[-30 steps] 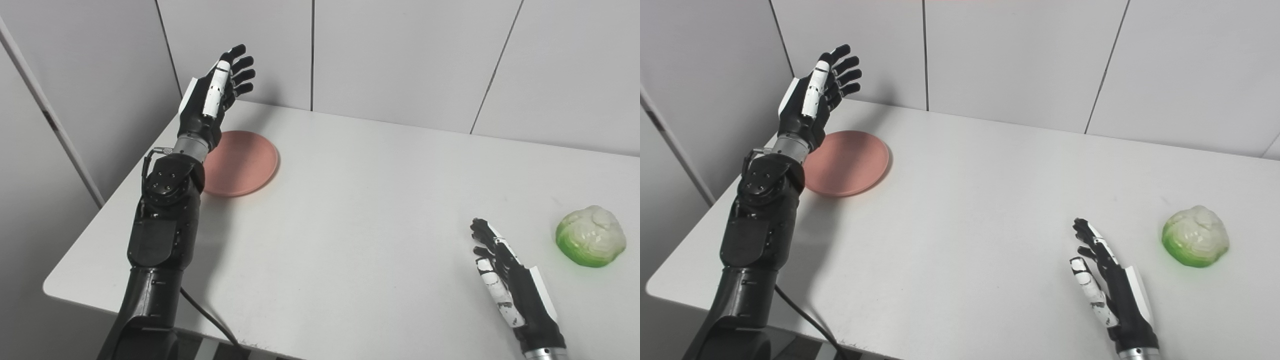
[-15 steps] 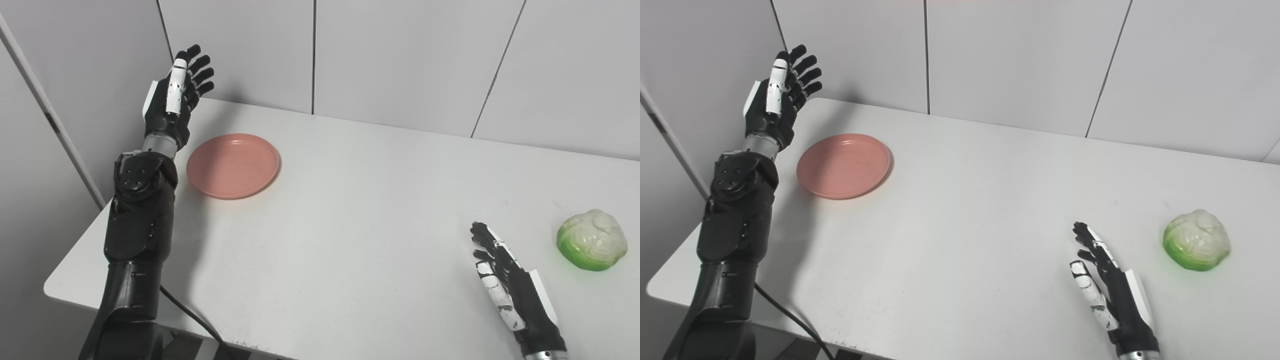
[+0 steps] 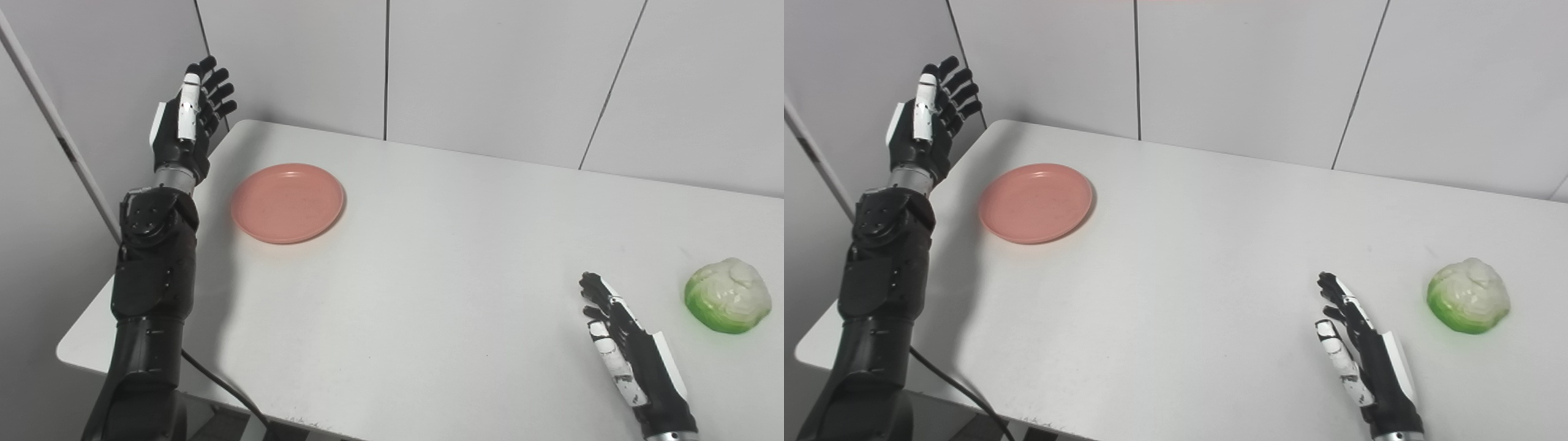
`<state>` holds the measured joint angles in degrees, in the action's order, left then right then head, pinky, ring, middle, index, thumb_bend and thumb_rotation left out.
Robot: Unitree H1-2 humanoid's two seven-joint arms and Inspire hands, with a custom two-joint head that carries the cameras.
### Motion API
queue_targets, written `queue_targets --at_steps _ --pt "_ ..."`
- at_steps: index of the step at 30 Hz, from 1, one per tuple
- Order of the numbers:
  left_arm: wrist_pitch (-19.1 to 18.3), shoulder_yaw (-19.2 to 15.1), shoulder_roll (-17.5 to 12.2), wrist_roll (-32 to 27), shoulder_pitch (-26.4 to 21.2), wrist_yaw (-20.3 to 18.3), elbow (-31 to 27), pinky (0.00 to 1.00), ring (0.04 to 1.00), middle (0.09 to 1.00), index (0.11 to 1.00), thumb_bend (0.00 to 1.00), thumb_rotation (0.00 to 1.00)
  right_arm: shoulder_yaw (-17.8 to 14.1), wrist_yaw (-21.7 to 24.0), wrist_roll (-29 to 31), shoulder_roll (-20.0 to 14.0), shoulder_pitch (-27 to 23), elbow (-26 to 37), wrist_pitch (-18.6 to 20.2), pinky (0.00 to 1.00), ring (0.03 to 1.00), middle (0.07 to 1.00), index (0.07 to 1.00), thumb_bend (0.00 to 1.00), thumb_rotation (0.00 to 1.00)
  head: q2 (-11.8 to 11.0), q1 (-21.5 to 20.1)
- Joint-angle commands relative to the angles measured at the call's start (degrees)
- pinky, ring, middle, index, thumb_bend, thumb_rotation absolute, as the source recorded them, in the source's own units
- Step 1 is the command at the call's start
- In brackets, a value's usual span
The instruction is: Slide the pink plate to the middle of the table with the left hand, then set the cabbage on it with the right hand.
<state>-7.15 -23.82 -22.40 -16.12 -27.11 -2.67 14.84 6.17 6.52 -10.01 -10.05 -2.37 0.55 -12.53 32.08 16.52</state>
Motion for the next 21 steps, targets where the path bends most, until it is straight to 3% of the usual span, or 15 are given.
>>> queue_targets --at_steps 1,10,15,21 --pt "2.86 -0.57 -2.44 -0.25 -1.57 -0.15 -0.37 0.87 0.896 0.907 0.886 0.46 1.00 -0.17 -0.25 -0.03 -0.10 0.22 -3.16 0.34 0.83 0.884 0.889 0.889 0.34 1.00 0.10 -0.07" --pt "3.25 -1.11 -2.85 -1.28 -1.61 0.08 3.92 0.87 0.895 0.901 0.884 0.40 1.00 -0.34 -0.12 0.33 0.00 0.24 -2.84 0.97 0.84 0.886 0.890 0.888 0.36 1.00 0.25 0.03" --pt "2.39 -1.03 -2.42 -0.63 -2.24 2.29 5.94 0.85 0.866 0.880 0.869 0.40 1.00 -0.35 -0.05 0.51 -0.04 0.12 -3.16 0.56 0.84 0.887 0.891 0.885 0.34 1.00 0.33 0.11" --pt "5.67 -0.61 -3.10 -1.08 -2.84 1.46 11.50 0.85 0.868 0.875 0.852 0.44 1.00 -0.40 -0.03 0.86 0.09 0.30 -2.92 0.73 0.84 0.886 0.892 0.886 0.34 1.00 0.40 0.18"
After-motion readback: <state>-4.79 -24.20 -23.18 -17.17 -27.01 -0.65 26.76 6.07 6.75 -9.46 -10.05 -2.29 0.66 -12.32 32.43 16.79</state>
